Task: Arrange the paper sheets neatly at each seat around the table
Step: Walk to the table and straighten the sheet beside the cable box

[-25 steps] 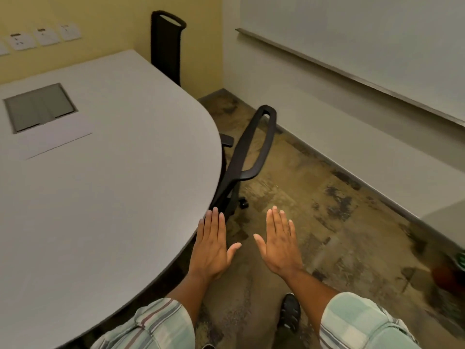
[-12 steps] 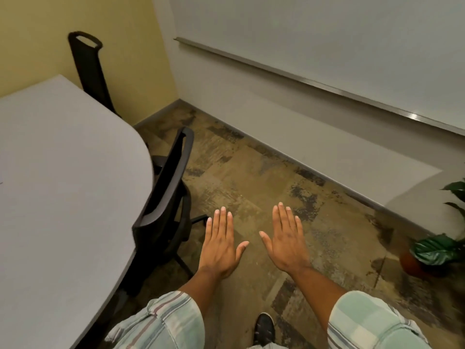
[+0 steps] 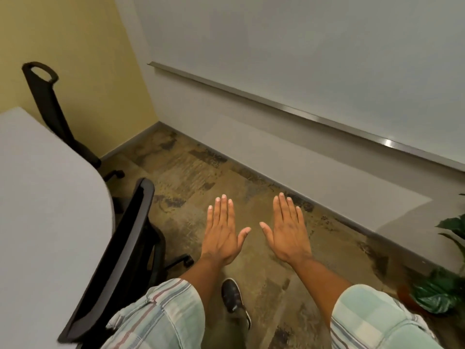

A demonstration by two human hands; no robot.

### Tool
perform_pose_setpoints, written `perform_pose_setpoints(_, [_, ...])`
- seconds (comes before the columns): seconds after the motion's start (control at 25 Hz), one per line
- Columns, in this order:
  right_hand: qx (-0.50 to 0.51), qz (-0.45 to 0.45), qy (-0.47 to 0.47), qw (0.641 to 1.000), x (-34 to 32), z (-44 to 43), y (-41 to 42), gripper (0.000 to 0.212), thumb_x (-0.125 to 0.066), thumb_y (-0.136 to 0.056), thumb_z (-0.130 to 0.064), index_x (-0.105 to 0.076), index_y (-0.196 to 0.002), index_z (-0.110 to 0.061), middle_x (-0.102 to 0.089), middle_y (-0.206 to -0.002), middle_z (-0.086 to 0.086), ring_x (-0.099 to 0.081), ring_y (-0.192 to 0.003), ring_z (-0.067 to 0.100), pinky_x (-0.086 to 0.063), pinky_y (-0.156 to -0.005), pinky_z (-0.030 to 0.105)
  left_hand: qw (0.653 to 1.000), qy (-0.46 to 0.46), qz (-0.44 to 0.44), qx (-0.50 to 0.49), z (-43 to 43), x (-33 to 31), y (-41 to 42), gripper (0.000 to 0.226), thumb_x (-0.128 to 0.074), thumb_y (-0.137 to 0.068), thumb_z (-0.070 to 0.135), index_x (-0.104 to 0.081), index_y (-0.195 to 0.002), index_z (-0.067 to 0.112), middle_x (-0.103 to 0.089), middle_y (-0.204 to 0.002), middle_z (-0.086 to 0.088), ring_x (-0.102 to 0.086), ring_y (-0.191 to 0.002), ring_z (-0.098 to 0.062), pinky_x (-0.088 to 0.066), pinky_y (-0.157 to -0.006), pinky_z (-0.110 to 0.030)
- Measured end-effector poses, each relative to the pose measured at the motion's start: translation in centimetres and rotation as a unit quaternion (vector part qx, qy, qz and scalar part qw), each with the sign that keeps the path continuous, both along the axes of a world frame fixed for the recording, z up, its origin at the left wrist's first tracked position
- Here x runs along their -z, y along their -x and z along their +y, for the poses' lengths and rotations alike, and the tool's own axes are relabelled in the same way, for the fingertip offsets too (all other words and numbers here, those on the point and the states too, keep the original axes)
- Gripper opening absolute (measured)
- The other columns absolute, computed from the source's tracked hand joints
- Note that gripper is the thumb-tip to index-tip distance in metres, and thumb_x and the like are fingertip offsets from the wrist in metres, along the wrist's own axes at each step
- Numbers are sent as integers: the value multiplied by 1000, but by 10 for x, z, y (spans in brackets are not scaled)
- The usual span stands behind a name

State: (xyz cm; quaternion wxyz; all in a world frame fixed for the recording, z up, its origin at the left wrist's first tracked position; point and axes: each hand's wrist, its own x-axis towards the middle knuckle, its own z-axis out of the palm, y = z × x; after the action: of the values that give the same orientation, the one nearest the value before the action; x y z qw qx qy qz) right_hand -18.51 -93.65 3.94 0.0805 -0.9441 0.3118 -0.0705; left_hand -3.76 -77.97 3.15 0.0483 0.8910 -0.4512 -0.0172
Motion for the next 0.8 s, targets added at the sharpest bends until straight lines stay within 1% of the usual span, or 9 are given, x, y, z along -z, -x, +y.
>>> perform_pose_setpoints(0.2, [-9,13,9,1000,3,-80,-103,83,-14,-104,-69,3,-166,-16,4,-175,7,8,-161,25,-12,-130,53,1000,20,6,-4,-75,8,-103,95,-10,-103,72,9,-165,3,18,-173,-20,19,-161,-34,-2,-132,-55])
perform_pose_setpoints(0.28, [-14,19,4,1000,1,-107,-148,83,-14,-104,-70,1,-166,-16,3,-175,7,7,-161,26,-13,-129,53,999,22,20,-12,-97,7,-146,94,-11,-104,71,7,-165,2,16,-173,-21,18,-161,-34,-3,-132,-56])
perform_pose_setpoints(0.4, [-23,17,13,999,-4,-140,-226,83,-16,-104,-69,-2,-166,-15,-2,-175,9,1,-161,28,-14,-129,54,999,33,10,-33,-123,3,-218,95,-11,-103,71,3,-165,0,13,-174,-22,15,-162,-35,-4,-132,-56])
perform_pose_setpoints(0.48, [-39,24,5,999,-10,-152,-274,83,-17,-104,-69,-4,-166,-14,-5,-175,10,-1,-161,30,-14,-129,53,998,32,21,-51,-132,-5,-259,95,-11,-103,71,5,-164,0,14,-173,-22,16,-161,-35,-3,-132,-55])
perform_pose_setpoints(0.56, [-63,23,17,998,-12,-160,-323,84,-13,-104,-70,-3,-166,-15,-3,-175,9,1,-161,29,-12,-129,53,997,33,5,-76,-139,-8,-300,95,-11,-104,71,7,-164,0,16,-173,-22,17,-161,-35,-3,-131,-55])
perform_pose_setpoints(0.64, [-81,15,8,997,-17,-166,-375,84,-10,-102,-72,0,-165,-17,0,-175,8,3,-161,29,-10,-130,52,995,33,5,-95,-141,-12,-341,94,-11,-104,71,7,-164,1,15,-173,-22,17,-161,-35,-4,-131,-56])
perform_pose_setpoints(0.8, [-133,8,9,991,-25,-169,-478,85,-12,-102,-72,0,-166,-17,0,-175,8,2,-161,29,-8,-129,51,987,37,-2,-158,-133,-11,-421,94,-12,-104,71,3,-165,1,12,-174,-23,14,-162,-37,-5,-131,-56])
